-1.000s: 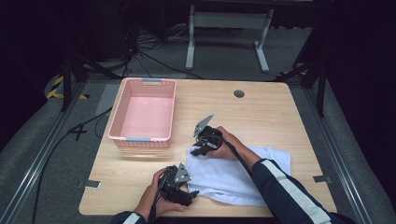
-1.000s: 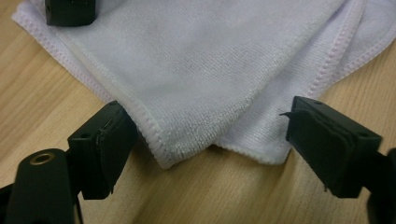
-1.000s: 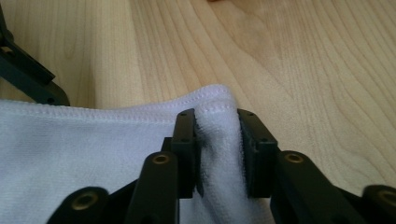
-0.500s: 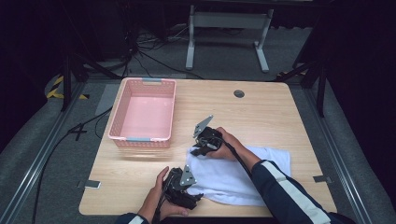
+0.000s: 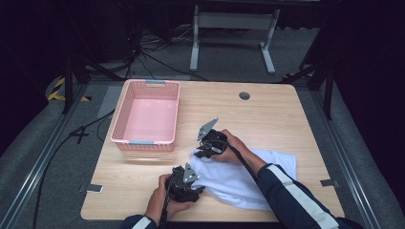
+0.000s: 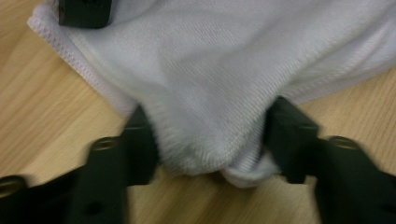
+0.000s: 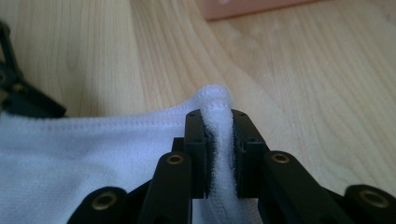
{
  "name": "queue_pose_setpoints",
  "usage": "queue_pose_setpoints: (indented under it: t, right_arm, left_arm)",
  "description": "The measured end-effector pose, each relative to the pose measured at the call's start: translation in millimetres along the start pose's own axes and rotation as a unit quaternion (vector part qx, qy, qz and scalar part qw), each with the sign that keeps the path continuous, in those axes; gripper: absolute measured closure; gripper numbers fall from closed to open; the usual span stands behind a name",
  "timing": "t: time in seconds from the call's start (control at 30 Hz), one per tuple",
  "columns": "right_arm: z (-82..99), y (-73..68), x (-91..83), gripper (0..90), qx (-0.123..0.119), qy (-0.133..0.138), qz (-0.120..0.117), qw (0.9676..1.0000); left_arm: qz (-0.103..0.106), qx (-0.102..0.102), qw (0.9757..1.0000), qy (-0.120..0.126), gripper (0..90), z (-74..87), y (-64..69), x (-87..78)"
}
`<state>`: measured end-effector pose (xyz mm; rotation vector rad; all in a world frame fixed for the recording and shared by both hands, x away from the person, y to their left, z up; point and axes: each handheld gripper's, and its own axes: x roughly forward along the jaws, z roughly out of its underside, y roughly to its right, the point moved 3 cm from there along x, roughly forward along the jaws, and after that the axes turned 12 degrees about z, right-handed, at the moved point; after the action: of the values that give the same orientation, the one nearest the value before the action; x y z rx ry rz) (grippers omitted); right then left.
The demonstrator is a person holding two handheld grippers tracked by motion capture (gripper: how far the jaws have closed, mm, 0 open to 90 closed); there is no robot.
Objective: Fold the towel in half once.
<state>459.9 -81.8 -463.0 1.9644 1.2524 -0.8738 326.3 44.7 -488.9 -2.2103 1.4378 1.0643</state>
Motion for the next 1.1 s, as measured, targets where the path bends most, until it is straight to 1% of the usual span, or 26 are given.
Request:
queue_pose_setpoints:
  t: [0.03, 0.07, 0.1, 0.13, 0.2, 0.23, 0.27, 0.3, 0.37, 0.4, 0.47, 0.5, 0.53, 0.57, 0.63, 0.7, 0.73, 0.77, 0.8, 0.83, 0.9, 0.93, 0.97, 1.03, 1.07, 1.1]
  right_arm:
    - [-2.4, 0.0, -1.6, 79.0, 0.005, 0.008, -0.001, 1.0000]
    - [-5.0, -0.4, -3.0, 79.2, 0.007, 0.015, -0.001, 0.9999]
    - [-7.6, -1.2, -4.1, 79.4, 0.002, 0.019, 0.001, 0.9998]
    - [-10.0, -2.7, -4.6, 79.5, -0.005, 0.022, 0.004, 0.9997]
    - [-14.1, -6.5, -5.7, 79.7, -0.010, 0.032, 0.007, 0.9994]
    - [-16.0, -7.6, -6.6, 79.8, -0.007, 0.041, 0.005, 0.9991]
    - [-18.1, -8.7, -7.6, 79.8, -0.005, 0.054, 0.004, 0.9985]
    - [-19.6, -9.0, -8.2, 79.9, -0.007, 0.063, 0.005, 0.9980]
    - [-26.5, -12.1, -10.9, 79.9, -0.006, 0.083, 0.002, 0.9965]
    - [-30.9, -13.9, -12.8, 79.9, -0.011, 0.096, 0.002, 0.9953]
    - [-39.3, -16.2, -16.5, 79.9, -0.016, 0.109, 0.003, 0.9939]
    - [-44.9, -18.2, -19.4, 79.9, -0.020, 0.116, 0.000, 0.9931]
    - [-48.9, -19.5, -21.6, 79.9, -0.025, 0.123, 0.001, 0.9922]
    - [-51.4, -20.2, -23.3, 79.9, -0.029, 0.126, 0.002, 0.9916]
    - [-54.0, -21.5, -25.5, 79.9, -0.030, 0.129, 0.000, 0.9912]
    - [-56.5, -22.3, -32.0, 79.9, -0.033, 0.139, -0.005, 0.9897]
    - [-55.6, -20.5, -38.2, 79.8, -0.033, 0.147, -0.007, 0.9886]
    - [-55.6, -20.5, -38.2, 79.8, -0.033, 0.147, -0.007, 0.9886]
    - [-54.6, -19.1, -43.1, 79.8, -0.031, 0.151, -0.010, 0.9880]
    - [-53.2, -17.0, -48.5, 79.7, -0.031, 0.155, -0.009, 0.9874]
    - [-47.3, -12.8, -66.4, 79.4, -0.037, 0.166, -0.014, 0.9854]
    - [-44.0, -11.1, -74.2, 79.2, -0.038, 0.168, -0.012, 0.9849]
    - [-40.1, -9.1, -81.9, 79.0, -0.040, 0.170, -0.007, 0.9847]
    - [-29.2, -4.8, -99.5, 78.8, -0.042, 0.176, -0.008, 0.9835]
    - [-23.8, -2.1, -106.3, 78.7, -0.042, 0.176, -0.002, 0.9835]
    - [-17.9, 0.1, -112.5, 78.6, -0.043, 0.177, -0.002, 0.9833]
  left_arm:
    - [-0.002, -0.006, 1.0000, -0.004, 56.7, 0.9, -0.3, -2.0]
    - [-0.009, -0.003, 1.0000, -0.002, 63.5, 1.4, -1.4, -3.2]
    - [-0.010, -0.002, 0.9999, -0.006, 68.5, 2.6, -2.0, -5.1]
    - [-0.011, -0.003, 0.9999, -0.011, 69.6, 4.4, -2.8, -7.8]
    - [-0.015, -0.018, 0.9996, -0.017, 69.8, 9.2, -4.5, -14.5]
    - [-0.016, -0.021, 0.9996, -0.008, 69.5, 12.3, -7.5, -19.8]
    - [-0.017, -0.029, 0.9994, -0.004, 69.0, 14.2, -8.7, -24.4]
    - [-0.019, -0.040, 0.9990, 0.008, 68.7, 16.7, -10.2, -31.1]
    - [-0.033, -0.034, 0.9988, 0.010, 68.9, 19.5, -11.2, -41.9]
    - [-0.041, -0.034, 0.9985, 0.013, 68.9, 20.8, -11.7, -46.6]
    - [-0.050, -0.040, 0.9977, 0.020, 68.8, 23.4, -12.9, -54.2]
    - [-0.052, -0.036, 0.9976, 0.028, 68.3, 24.4, -14.0, -57.4]
    - [-0.051, -0.041, 0.9973, 0.034, 67.9, 24.9, -13.4, -59.4]
    - [-0.049, -0.036, 0.9976, 0.034, 67.7, 25.1, -13.4, -62.4]
    - [-0.048, -0.031, 0.9977, 0.036, 67.6, 23.9, -13.2, -66.2]
    - [-0.043, -0.026, 0.9977, 0.046, 66.7, 20.4, -11.0, -69.0]
    - [-0.050, -0.007, 0.9979, 0.039, 66.0, 14.4, -7.8, -70.0]
    - [-0.050, -0.007, 0.9979, 0.039, 66.0, 14.4, -7.8, -70.0]
    - [-0.052, 0.005, 0.9979, 0.039, 66.0, 10.2, -5.9, -70.5]
    - [-0.048, 0.013, 0.9977, 0.047, 66.0, 2.6, -1.4, -69.8]
    - [-0.046, 0.037, 0.9974, 0.043, 66.1, -8.9, 5.1, -69.3]
    - [-0.046, 0.048, 0.9968, 0.043, 66.0, -15.6, 9.0, -68.6]
    - [-0.042, 0.065, 0.9961, 0.044, 66.1, -23.0, 12.7, -67.7]
    - [-0.036, 0.096, 0.9940, 0.039, 66.9, -40.5, 23.6, -63.1]
    - [-0.029, 0.110, 0.9925, 0.044, 66.9, -48.5, 27.9, -59.6]
    - [-0.018, 0.119, 0.9918, 0.042, 66.9, -56.0, 32.3, -55.6]
